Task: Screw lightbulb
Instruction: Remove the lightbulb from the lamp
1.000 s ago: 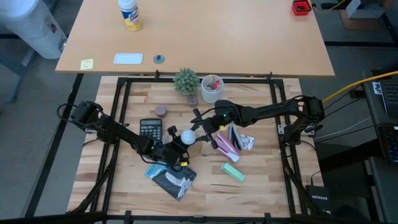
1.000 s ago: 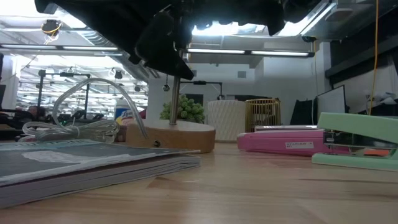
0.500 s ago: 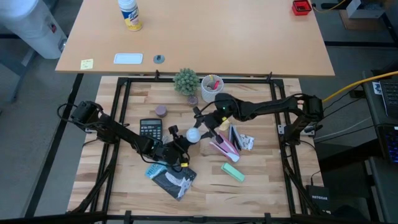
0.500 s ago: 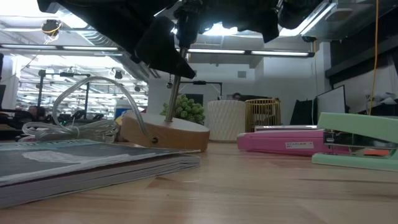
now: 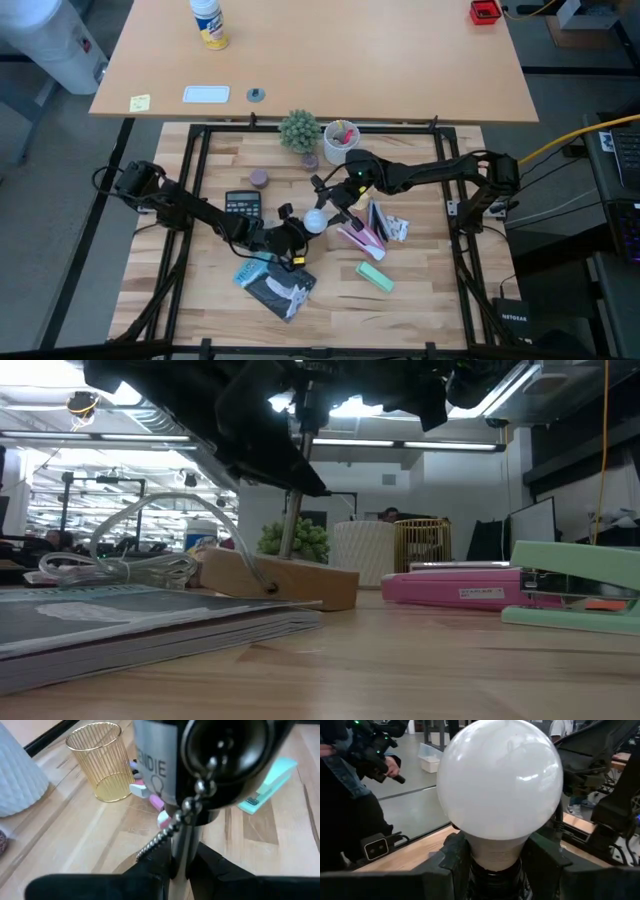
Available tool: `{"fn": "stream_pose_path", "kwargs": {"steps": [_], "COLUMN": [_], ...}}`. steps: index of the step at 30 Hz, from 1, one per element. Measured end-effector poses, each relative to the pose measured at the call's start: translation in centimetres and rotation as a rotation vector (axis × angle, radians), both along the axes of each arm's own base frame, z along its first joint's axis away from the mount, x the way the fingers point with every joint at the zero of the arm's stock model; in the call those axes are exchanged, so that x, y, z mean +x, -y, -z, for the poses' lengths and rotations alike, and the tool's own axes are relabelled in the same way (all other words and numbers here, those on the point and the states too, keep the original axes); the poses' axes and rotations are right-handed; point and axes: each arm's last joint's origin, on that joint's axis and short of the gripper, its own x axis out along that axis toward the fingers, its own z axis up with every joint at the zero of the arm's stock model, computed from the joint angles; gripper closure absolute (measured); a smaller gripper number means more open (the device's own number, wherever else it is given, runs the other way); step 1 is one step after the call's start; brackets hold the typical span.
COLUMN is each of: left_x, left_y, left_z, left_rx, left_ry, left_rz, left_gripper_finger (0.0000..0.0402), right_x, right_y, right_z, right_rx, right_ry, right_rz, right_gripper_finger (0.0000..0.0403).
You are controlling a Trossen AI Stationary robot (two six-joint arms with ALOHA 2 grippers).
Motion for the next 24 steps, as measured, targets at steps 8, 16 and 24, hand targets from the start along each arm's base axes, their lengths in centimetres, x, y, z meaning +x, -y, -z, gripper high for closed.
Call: {"fn": "stream_pose_path", "kwargs": {"steps": [8, 16, 24], "left_x": [0.2, -1.1, -2.2], "left_y": [-0.6, -0.4, -1.0], "left_z": [-0.1, -1.5, -1.9], "left_rx": [0.077, 0.157, 0.089], "left_ry": [-0.015, -0.001, -0.022], "left_rz": [0.018, -0.057, -0.199], "left_gripper_finger": [0.0357, 0.0357, 0.0357], "right_x": [-0.1, 0.2, 0.5], "right_y": [0.0, 0.2, 0.5], "right_z": [0.0, -0.2, -0.7], "right_rx": [0.000, -0.028, 0.002], "right_ry": [-0.001, 0.012, 0.037], "right_rz": [-0.014, 0.143, 0.243], "right_gripper_finger": [0.0249, 0.0249, 0.0249]}}
